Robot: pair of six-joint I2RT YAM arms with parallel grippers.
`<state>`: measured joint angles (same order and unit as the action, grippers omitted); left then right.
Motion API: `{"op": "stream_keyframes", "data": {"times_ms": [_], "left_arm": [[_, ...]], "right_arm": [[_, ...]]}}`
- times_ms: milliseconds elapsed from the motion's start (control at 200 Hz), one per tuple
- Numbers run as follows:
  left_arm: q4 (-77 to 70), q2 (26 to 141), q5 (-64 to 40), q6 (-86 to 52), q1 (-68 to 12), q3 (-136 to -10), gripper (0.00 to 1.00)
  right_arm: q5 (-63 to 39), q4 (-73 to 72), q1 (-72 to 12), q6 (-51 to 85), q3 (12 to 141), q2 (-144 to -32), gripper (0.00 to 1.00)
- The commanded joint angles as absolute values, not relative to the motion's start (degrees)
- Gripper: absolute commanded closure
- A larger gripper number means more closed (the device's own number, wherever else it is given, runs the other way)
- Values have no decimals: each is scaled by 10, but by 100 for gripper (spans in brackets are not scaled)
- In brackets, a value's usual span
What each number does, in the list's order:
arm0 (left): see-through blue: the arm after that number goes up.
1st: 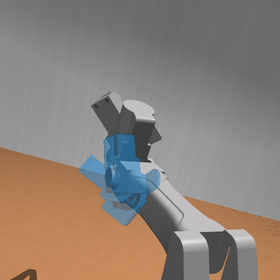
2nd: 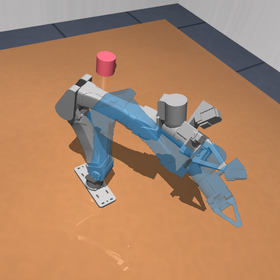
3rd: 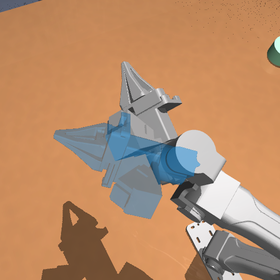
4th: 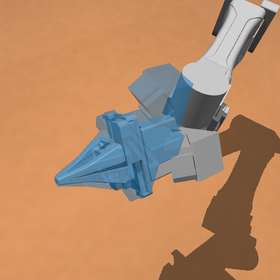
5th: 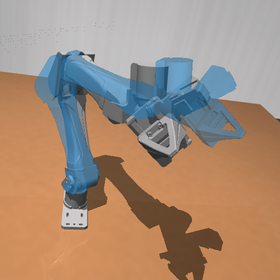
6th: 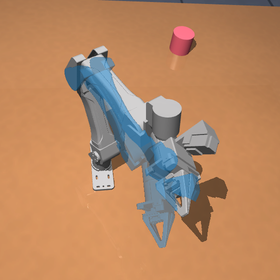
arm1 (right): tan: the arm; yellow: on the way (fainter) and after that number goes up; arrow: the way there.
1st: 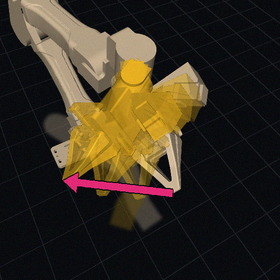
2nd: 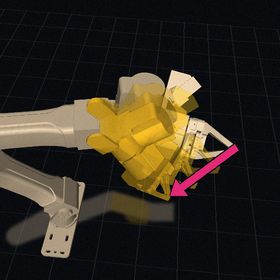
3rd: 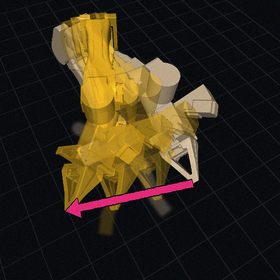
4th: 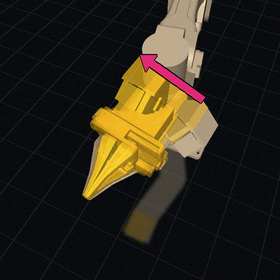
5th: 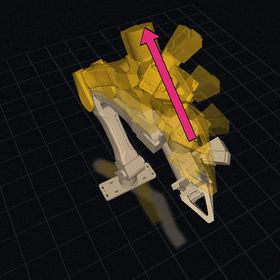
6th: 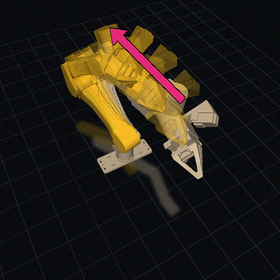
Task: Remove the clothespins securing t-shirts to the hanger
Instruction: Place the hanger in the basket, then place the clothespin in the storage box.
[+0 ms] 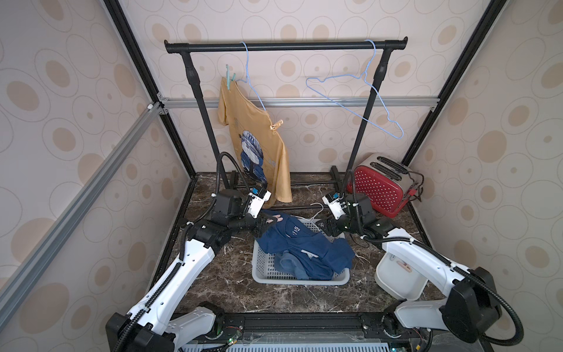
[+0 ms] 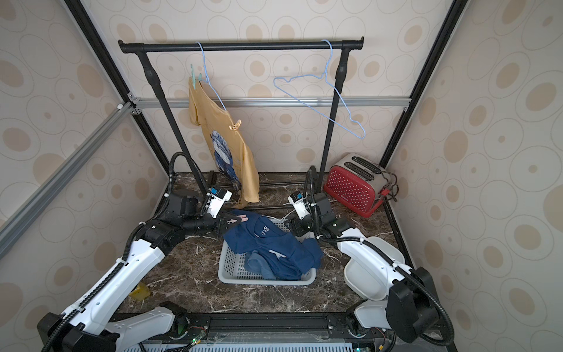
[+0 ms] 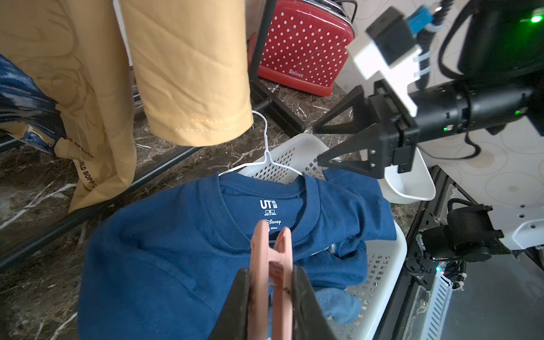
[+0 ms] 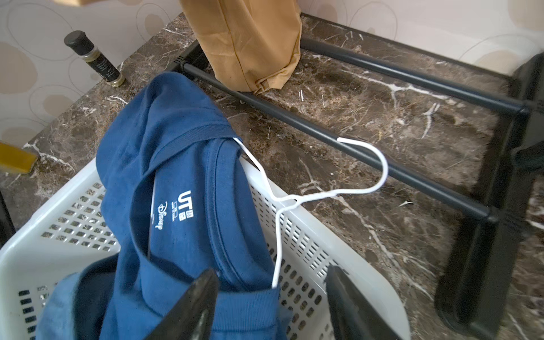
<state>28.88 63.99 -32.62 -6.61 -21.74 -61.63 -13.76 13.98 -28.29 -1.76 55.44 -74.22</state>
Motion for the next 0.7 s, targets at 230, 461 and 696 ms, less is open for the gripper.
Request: {"op": "stream_keyframes", "data": {"times_ms": [230, 461, 696], "left_arm": [[251, 643, -341, -123, -215, -620, 79], [257, 648, -358, -156, -215, -618, 78], [271, 658, -362, -180, -215, -629, 78]], "right_arm": [[-21, -56, -424, -324, 465, -636, 36], [-29, -96, -488, -415, 528, -711, 37], [-35, -117, -516, -435, 571, -774, 40]]}}
